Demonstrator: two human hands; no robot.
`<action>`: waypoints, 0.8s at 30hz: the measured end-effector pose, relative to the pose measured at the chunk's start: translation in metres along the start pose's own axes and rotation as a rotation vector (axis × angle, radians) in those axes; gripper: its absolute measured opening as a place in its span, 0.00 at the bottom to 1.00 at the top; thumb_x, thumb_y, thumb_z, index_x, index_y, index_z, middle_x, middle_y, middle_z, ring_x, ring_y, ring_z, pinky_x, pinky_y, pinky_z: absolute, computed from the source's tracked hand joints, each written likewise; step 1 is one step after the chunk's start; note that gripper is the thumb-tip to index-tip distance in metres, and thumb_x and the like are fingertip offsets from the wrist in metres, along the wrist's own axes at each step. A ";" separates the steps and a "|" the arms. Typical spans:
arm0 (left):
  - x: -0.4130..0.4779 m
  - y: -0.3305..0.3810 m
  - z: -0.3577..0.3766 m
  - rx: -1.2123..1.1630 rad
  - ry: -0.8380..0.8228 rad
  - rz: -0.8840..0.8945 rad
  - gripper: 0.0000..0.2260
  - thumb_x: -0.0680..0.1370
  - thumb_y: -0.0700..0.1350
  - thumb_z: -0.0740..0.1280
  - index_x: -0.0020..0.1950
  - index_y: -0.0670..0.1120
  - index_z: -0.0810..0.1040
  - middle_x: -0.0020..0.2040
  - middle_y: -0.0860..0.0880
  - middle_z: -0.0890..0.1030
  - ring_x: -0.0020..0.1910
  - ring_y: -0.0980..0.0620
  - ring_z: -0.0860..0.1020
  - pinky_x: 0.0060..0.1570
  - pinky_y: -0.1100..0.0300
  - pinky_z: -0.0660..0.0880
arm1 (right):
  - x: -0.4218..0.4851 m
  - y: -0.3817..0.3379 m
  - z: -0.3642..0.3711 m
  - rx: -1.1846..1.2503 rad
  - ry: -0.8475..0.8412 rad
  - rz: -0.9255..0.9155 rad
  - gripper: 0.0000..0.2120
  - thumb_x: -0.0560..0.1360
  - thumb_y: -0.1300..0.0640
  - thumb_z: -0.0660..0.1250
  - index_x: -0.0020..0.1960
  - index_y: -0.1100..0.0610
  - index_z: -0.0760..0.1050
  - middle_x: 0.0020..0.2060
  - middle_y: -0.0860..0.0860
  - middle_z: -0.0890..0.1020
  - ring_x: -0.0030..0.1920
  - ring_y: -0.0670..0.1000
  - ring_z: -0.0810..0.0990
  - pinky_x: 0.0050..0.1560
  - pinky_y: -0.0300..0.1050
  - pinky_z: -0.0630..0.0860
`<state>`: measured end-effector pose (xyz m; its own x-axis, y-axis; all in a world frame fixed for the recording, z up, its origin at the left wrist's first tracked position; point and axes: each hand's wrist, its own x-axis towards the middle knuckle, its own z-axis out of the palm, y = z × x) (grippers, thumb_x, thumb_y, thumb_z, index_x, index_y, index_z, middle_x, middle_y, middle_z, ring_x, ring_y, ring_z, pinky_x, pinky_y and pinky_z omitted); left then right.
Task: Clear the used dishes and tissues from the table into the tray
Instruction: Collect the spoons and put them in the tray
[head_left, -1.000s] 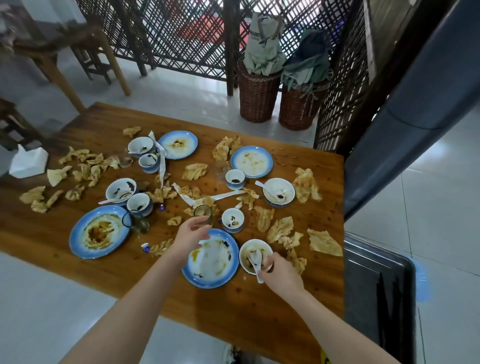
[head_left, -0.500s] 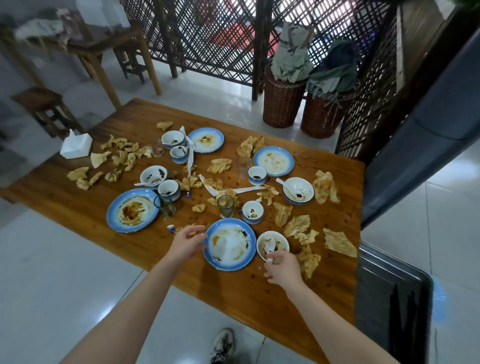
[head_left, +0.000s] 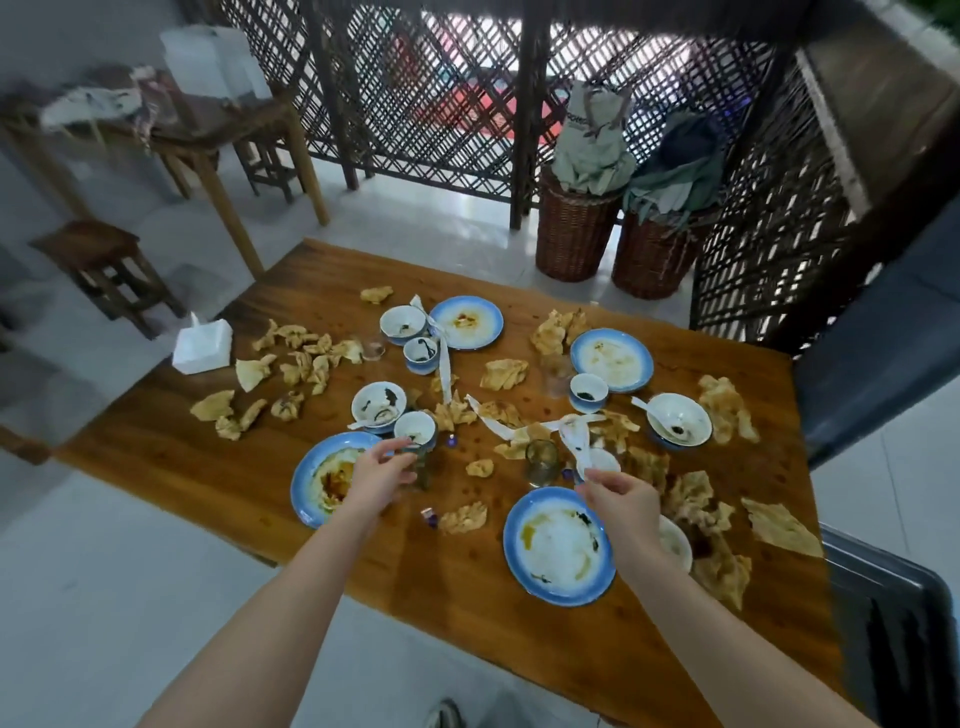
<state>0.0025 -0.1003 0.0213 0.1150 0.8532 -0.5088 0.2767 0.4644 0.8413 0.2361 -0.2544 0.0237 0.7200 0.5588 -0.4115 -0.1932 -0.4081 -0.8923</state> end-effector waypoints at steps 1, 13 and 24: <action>0.010 0.004 -0.010 0.000 0.001 0.007 0.11 0.78 0.42 0.66 0.60 0.49 0.77 0.52 0.46 0.80 0.45 0.50 0.80 0.43 0.57 0.73 | 0.001 -0.004 0.016 0.041 -0.034 0.024 0.05 0.71 0.65 0.72 0.46 0.58 0.82 0.39 0.53 0.84 0.42 0.51 0.82 0.43 0.44 0.79; 0.110 0.004 -0.076 0.134 0.098 -0.034 0.10 0.80 0.41 0.62 0.61 0.45 0.75 0.60 0.44 0.76 0.57 0.45 0.75 0.52 0.52 0.74 | 0.011 -0.022 0.129 0.403 -0.350 0.301 0.21 0.74 0.77 0.60 0.62 0.61 0.75 0.51 0.57 0.78 0.50 0.53 0.79 0.47 0.42 0.78; 0.138 0.004 -0.053 0.087 0.015 -0.119 0.13 0.82 0.37 0.57 0.64 0.36 0.73 0.51 0.39 0.78 0.49 0.44 0.77 0.40 0.60 0.75 | 0.014 -0.016 0.132 0.390 -0.477 0.326 0.25 0.71 0.77 0.64 0.58 0.51 0.78 0.60 0.59 0.70 0.49 0.55 0.83 0.45 0.40 0.79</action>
<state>-0.0315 0.0320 -0.0363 0.0622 0.7969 -0.6009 0.3694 0.5409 0.7556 0.1609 -0.1447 0.0075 0.2306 0.7441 -0.6270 -0.6393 -0.3699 -0.6741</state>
